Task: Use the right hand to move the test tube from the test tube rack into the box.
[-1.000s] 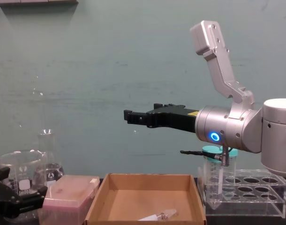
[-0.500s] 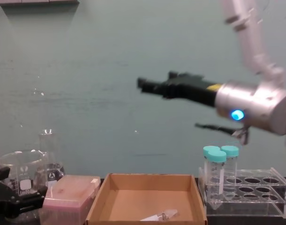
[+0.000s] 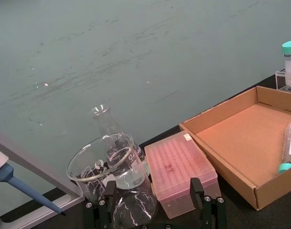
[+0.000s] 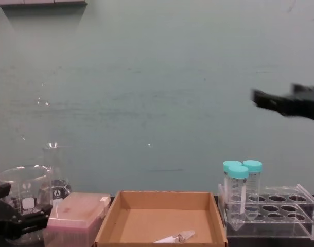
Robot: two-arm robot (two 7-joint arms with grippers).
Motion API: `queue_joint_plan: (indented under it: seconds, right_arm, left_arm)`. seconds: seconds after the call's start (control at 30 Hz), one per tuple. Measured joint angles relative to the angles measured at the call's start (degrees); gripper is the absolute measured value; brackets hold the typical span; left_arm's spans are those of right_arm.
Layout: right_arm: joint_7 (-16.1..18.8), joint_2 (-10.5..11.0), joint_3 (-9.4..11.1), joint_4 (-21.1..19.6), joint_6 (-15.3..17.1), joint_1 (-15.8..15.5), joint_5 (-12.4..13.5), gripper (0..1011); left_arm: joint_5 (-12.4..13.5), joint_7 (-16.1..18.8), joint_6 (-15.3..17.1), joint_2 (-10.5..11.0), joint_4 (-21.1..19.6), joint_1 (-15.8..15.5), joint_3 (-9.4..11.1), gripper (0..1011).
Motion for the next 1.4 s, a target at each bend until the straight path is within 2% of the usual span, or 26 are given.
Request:
queue_joint_plan:
  seconds: [0.07,0.23,0.27,0.33,0.37,0.5,0.6,0.73,1.4]
  right_arm:
    - [-2.50,0.22,1.42,-0.68,0.69,-1.83,-1.13,1003]
    - [-7.42,0.18,3.31,-1.08,1.66,-4.15,-4.40,1003]
    - [-9.08,0.15,3.83,-1.09,3.20,-4.67,-5.43,1003]
    - [-10.31,0.15,4.22,-1.20,5.47,-5.09,-6.24,1003]
    - [-11.12,0.20,4.44,-1.33,7.99,-5.46,-6.88,1003]
    - [-11.45,0.01,4.88,-1.46,13.34,-5.78,-7.16,1003]
    - [-10.56,-0.28,4.88,-1.21,15.77,-5.62,-7.06,1003]
    - [-8.46,-0.40,4.72,-0.88,16.94,-5.19,-6.53,1003]
    - [-9.21,-0.38,4.71,-0.89,16.55,-5.28,-6.72,1003]
  left_arm:
    - [0.00,0.00,0.00,0.00,0.00,0.00,0.00,1000]
    - [0.00,0.00,0.00,0.00,0.00,0.00,0.00,1000]
    - [0.00,0.00,0.00,0.00,0.00,0.00,0.00,1000]
    - [0.00,0.00,0.00,0.00,0.00,0.00,0.01,1000]
    - [0.00,0.00,0.00,0.00,0.00,0.00,0.00,1000]
    - [0.00,0.00,0.00,0.00,0.00,0.00,0.00,1000]
    - [0.00,0.00,0.00,0.00,0.00,0.00,0.00,1000]
    - [0.00,0.00,0.00,0.00,0.00,0.00,0.00,1000]
    - [-0.01,0.00,0.00,0.00,0.00,0.00,0.00,1000]
